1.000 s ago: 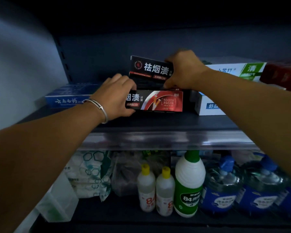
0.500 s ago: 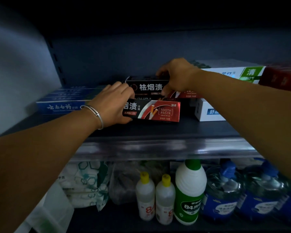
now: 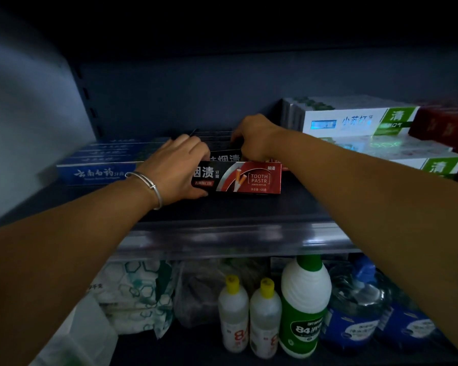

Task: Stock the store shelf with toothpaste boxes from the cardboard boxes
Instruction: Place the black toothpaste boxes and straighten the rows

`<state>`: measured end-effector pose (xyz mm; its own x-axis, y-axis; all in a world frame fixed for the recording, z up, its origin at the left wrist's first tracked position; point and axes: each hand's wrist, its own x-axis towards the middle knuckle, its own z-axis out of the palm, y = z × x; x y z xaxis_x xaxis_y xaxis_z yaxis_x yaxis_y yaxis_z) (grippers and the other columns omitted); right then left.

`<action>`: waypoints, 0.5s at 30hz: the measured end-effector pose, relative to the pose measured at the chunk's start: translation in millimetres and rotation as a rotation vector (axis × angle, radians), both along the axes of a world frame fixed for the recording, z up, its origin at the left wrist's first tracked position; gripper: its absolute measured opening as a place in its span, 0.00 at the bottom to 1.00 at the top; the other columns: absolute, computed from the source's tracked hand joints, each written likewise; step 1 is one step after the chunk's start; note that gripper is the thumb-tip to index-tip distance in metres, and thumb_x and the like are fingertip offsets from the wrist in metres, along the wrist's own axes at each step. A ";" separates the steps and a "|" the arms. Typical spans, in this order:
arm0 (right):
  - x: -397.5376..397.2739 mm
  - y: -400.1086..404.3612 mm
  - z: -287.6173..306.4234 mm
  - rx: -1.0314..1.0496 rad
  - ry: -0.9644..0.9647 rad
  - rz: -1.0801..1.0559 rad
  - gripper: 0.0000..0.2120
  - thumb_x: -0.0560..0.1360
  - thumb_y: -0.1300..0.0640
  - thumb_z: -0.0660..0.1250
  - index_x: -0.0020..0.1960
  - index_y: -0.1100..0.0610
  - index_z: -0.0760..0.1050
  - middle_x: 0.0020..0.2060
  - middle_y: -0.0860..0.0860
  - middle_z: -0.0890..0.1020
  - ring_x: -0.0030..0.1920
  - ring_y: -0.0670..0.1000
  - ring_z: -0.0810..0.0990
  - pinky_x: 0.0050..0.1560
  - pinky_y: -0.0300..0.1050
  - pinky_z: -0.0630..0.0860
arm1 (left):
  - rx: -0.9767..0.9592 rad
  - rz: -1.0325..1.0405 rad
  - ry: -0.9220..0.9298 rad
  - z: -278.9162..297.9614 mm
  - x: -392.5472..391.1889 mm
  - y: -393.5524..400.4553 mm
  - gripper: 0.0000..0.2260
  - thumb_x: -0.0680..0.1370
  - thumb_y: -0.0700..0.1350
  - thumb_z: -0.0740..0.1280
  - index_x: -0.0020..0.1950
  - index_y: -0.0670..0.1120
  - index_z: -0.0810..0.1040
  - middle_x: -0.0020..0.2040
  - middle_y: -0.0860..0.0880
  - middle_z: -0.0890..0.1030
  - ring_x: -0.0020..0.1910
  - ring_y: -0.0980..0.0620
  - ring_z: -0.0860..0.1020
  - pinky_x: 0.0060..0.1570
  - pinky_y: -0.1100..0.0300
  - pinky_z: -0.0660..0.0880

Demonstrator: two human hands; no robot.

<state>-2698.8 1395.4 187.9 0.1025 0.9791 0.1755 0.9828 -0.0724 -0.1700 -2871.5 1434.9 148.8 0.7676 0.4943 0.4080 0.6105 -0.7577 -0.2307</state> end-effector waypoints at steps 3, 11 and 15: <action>-1.0 4.4 -1.4 0.006 0.022 -0.034 0.16 0.77 0.64 0.59 0.63 0.61 0.75 0.62 0.57 0.76 0.60 0.55 0.76 0.60 0.45 0.75 | -0.021 0.002 0.016 -0.9 -0.6 1.4 0.26 0.66 0.54 0.76 0.57 0.45 0.71 0.54 0.48 0.72 0.55 0.50 0.69 0.55 0.57 0.66; 1.5 18.5 -8.2 -0.011 0.000 -0.135 0.17 0.77 0.62 0.59 0.65 0.56 0.74 0.64 0.54 0.73 0.65 0.56 0.71 0.70 0.55 0.63 | -0.048 -0.021 0.011 1.6 1.4 7.9 0.26 0.65 0.55 0.76 0.56 0.44 0.72 0.53 0.48 0.73 0.54 0.49 0.69 0.52 0.58 0.65; 3.0 18.6 -8.0 0.019 0.062 -0.106 0.16 0.77 0.62 0.59 0.64 0.60 0.75 0.62 0.58 0.76 0.62 0.57 0.74 0.63 0.49 0.72 | -0.066 -0.031 -0.001 1.2 1.1 10.5 0.27 0.64 0.55 0.77 0.56 0.44 0.72 0.54 0.47 0.73 0.54 0.49 0.69 0.53 0.58 0.66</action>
<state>-2695.7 1414.0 179.9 0.2168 0.9586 0.1843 0.9573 -0.1718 -0.2325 -2870.5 1445.5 150.0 0.7824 0.4961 0.3765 0.5868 -0.7897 -0.1789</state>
